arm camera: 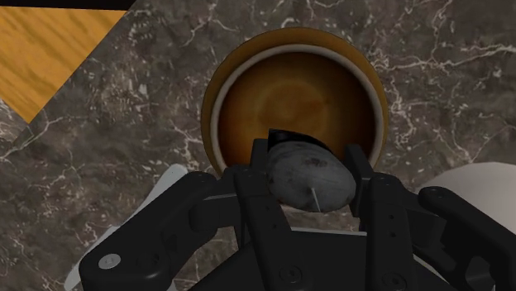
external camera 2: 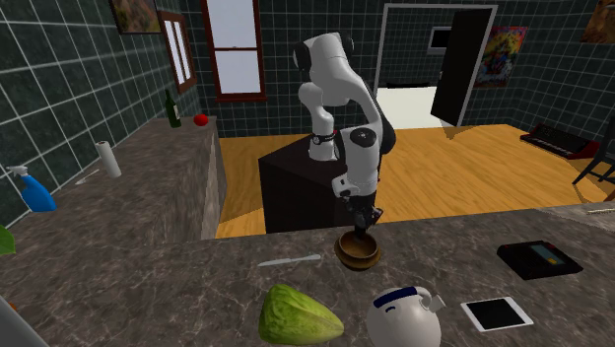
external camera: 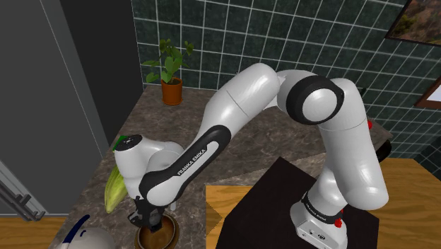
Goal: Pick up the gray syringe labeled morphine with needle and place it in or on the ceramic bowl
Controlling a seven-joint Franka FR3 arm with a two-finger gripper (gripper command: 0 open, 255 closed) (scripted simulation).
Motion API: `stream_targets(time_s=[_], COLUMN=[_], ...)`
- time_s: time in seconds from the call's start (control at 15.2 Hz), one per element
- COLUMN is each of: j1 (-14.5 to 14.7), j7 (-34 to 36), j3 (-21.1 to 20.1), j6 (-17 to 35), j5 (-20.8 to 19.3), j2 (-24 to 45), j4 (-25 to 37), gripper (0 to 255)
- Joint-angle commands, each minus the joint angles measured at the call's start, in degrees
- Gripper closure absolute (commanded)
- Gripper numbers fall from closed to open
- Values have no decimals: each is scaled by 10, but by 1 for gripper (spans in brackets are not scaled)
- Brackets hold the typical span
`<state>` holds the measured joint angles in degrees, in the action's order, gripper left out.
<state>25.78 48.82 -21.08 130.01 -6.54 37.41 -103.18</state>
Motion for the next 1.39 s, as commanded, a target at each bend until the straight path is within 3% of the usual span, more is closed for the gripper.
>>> stream_targets(time_s=[0.0,0.2,0.26,0.59,0.86,1.32], j1=[0,0,0,0,-11,-11], j7=[0,0,0,0,-9,-9], j3=[0,0,0,0,-10,-10], j6=[1,1,1,1,-56,-56], j5=[0,0,0,0,13,13], j2=[0,0,0,0,-39,-39], j4=[0,0,0,0,19,19], gripper=[255,255,0,0,0,0])
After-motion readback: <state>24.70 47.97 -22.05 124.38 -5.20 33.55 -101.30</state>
